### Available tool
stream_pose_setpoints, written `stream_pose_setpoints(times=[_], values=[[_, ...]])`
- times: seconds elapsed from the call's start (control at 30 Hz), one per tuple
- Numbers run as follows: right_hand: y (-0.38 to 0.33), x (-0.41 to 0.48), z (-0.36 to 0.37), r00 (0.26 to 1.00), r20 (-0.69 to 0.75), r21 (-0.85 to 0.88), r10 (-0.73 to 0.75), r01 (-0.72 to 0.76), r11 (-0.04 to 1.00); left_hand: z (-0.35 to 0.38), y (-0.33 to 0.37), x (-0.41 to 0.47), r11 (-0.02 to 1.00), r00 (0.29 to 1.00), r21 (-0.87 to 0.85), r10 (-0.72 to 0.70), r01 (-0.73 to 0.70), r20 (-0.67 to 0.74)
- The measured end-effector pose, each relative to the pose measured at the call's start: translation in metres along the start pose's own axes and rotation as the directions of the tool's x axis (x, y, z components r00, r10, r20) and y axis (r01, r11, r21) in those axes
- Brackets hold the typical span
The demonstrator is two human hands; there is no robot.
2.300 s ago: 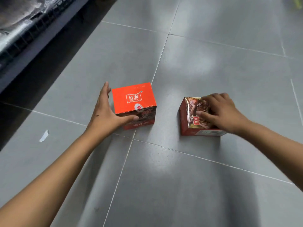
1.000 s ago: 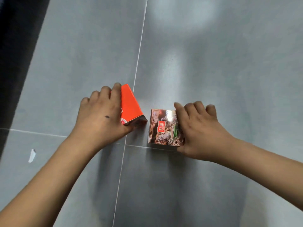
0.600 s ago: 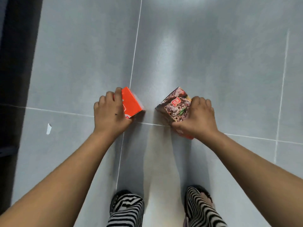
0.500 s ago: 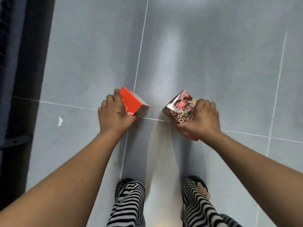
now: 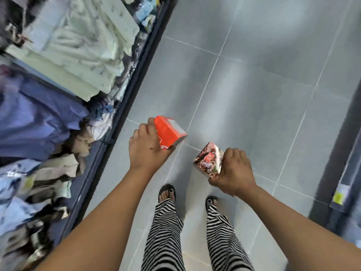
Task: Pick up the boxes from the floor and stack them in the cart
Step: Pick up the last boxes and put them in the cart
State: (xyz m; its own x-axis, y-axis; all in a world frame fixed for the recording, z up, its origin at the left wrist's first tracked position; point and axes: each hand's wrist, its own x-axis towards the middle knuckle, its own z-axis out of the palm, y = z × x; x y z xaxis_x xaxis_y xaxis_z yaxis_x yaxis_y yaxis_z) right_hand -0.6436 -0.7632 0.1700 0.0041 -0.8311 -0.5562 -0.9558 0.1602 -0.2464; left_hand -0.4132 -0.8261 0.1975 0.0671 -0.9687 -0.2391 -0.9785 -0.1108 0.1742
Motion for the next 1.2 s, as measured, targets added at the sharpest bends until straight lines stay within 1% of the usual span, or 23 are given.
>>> stream_pose_setpoints(times=[0.1, 0.17, 0.23, 0.4, 0.47, 0.53, 0.6, 0.7, 0.77, 0.83, 0.9, 0.93, 1.03, 1.2], values=[[-0.017, -0.031, -0.038, 1.0, -0.007, 0.03, 0.012, -0.012, 0.999, -0.044, 0.0, -0.031, 0.988, 0.989, -0.027, -0.15, 0.151, 0.008], [-0.029, -0.051, -0.061, 0.997, -0.011, -0.027, -0.081, 0.081, 0.996, -0.071, -0.002, -0.057, 0.957, 0.959, -0.061, -0.28, 0.282, 0.046], [-0.044, -0.068, -0.085, 0.982, -0.03, -0.098, -0.187, 0.184, 0.978, -0.096, -0.007, -0.085, 0.925, 0.929, -0.094, -0.362, 0.369, 0.078], [-0.087, -0.113, -0.144, 0.959, -0.041, -0.208, -0.28, 0.266, 0.941, -0.144, -0.028, -0.161, 0.872, 0.88, -0.119, -0.464, 0.474, 0.102], [-0.106, -0.134, -0.158, 0.943, -0.053, -0.232, -0.328, 0.308, 0.923, -0.162, -0.043, -0.192, 0.861, 0.872, -0.144, -0.476, 0.488, 0.112], [-0.128, -0.155, -0.168, 0.921, -0.028, -0.274, -0.388, 0.366, 0.889, -0.179, -0.062, -0.223, 0.862, 0.874, -0.152, -0.465, 0.483, 0.141], [-0.157, -0.177, -0.177, 0.884, 0.02, -0.327, -0.466, 0.447, 0.833, -0.197, -0.082, -0.256, 0.851, 0.863, -0.155, -0.48, 0.502, 0.159], [-0.208, -0.21, -0.184, 0.82, 0.104, -0.394, -0.563, 0.554, 0.733, -0.222, -0.112, -0.309, 0.799, 0.819, -0.178, -0.56, 0.574, 0.126], [-0.244, -0.236, -0.177, 0.767, 0.147, -0.458, -0.625, 0.613, 0.644, -0.234, -0.134, -0.349, 0.726, 0.76, -0.239, -0.642, 0.645, 0.099], [-0.28, -0.266, -0.161, 0.704, 0.193, -0.513, -0.684, 0.666, 0.541, -0.243, -0.161, -0.39, 0.627, 0.684, -0.331, -0.724, 0.705, 0.085], [-0.314, -0.297, -0.141, 0.653, 0.23, -0.537, -0.722, 0.704, 0.465, -0.249, -0.19, -0.432, 0.541, 0.613, -0.395, -0.787, 0.742, 0.073], [-0.329, -0.313, -0.13, 0.63, 0.245, -0.54, -0.737, 0.72, 0.436, -0.252, -0.204, -0.454, 0.517, 0.588, -0.405, -0.807, 0.754, 0.065], [-0.379, -0.368, -0.097, 0.553, 0.281, -0.559, -0.784, 0.758, 0.335, -0.263, -0.251, -0.525, 0.486, 0.539, -0.39, -0.842, 0.782, 0.031], [-0.452, -0.457, -0.031, 0.441, 0.396, -0.575, -0.806, 0.803, 0.157, -0.276, -0.323, -0.659, 0.407, 0.433, -0.373, -0.901, 0.834, -0.017]])
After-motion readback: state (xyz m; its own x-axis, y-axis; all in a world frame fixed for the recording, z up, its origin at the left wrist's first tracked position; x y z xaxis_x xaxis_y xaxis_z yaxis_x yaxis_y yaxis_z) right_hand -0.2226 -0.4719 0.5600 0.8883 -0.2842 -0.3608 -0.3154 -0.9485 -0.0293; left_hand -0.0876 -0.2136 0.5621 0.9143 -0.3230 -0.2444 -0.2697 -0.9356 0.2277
